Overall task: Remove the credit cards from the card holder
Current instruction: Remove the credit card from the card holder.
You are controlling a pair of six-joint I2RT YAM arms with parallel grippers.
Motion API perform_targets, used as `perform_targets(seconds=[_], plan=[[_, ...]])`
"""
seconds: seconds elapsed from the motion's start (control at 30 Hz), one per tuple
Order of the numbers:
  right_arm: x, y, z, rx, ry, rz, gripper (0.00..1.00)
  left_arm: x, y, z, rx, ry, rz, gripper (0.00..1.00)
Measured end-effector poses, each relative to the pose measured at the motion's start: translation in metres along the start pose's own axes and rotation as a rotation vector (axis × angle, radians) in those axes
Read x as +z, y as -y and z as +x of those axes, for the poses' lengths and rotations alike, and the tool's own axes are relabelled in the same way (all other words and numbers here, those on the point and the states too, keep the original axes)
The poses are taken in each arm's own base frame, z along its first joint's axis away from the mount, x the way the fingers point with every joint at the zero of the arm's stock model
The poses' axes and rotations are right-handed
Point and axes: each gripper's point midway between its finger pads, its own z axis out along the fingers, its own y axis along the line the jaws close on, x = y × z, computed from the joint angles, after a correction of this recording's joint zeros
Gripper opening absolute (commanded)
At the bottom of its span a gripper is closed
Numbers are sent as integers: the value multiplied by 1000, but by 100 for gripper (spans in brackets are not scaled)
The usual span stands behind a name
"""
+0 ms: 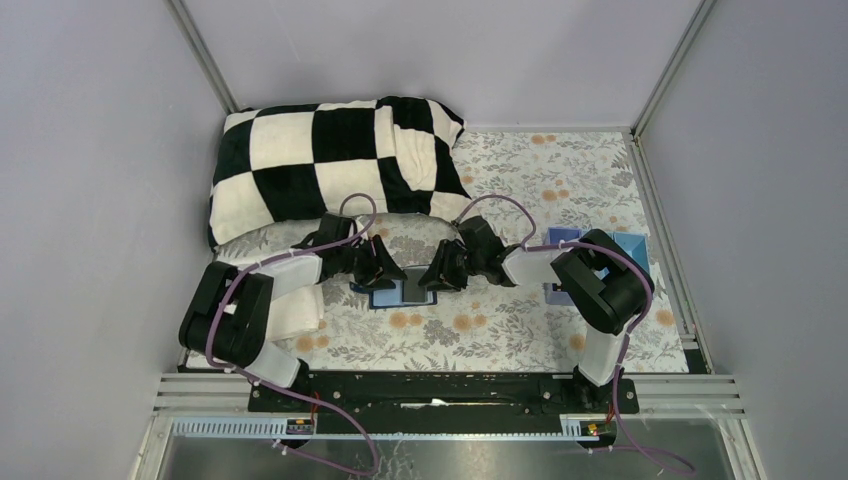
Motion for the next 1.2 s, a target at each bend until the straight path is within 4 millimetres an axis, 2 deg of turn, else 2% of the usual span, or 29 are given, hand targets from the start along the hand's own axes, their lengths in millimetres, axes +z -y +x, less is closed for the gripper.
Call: perform_targets(seconds=[0.1,0.4,1.2], plan=[[0,2,-1,-4,-1,17,37,4,-5,1,-21,2,-1,42],[-3,7,-5,-21,23,59,33,8,-5,-3,-24,20,11,34],[-4,-4,-9,-44,32,23,32,15,-13,-3,-37,8,-5,33]])
